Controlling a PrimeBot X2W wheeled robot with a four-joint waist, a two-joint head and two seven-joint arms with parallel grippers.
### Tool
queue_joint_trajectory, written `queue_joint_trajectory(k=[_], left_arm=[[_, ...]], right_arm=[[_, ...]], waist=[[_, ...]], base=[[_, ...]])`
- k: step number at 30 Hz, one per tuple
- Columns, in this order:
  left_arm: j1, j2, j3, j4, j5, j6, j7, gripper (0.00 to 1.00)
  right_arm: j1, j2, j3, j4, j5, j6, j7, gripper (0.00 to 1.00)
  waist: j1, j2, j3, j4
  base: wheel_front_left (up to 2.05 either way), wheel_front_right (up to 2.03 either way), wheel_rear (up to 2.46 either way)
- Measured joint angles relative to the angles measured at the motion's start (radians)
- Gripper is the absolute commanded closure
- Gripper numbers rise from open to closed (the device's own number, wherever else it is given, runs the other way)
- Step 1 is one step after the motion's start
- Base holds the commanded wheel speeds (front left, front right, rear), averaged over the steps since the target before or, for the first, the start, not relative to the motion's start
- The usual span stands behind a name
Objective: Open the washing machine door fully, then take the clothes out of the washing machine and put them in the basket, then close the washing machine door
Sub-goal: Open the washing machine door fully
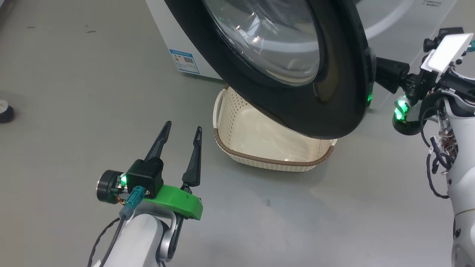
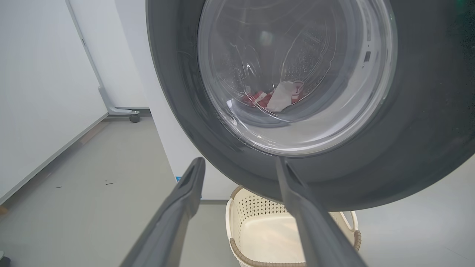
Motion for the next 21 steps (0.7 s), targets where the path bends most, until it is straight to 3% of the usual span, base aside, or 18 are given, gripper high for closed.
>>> queue_joint_trajectory(k=[21], left_arm=[[0.090, 0.005, -0.026, 0.047, 0.034, 0.000, 0.000, 0.00]], right_arm=[[0.221, 0.117, 0.027, -0.001, 0.041, 0.034, 0.014, 1.00]], waist=[[0.0000, 0.0000, -0.157, 0.065]], base=[[0.00, 0.00, 0.00]])
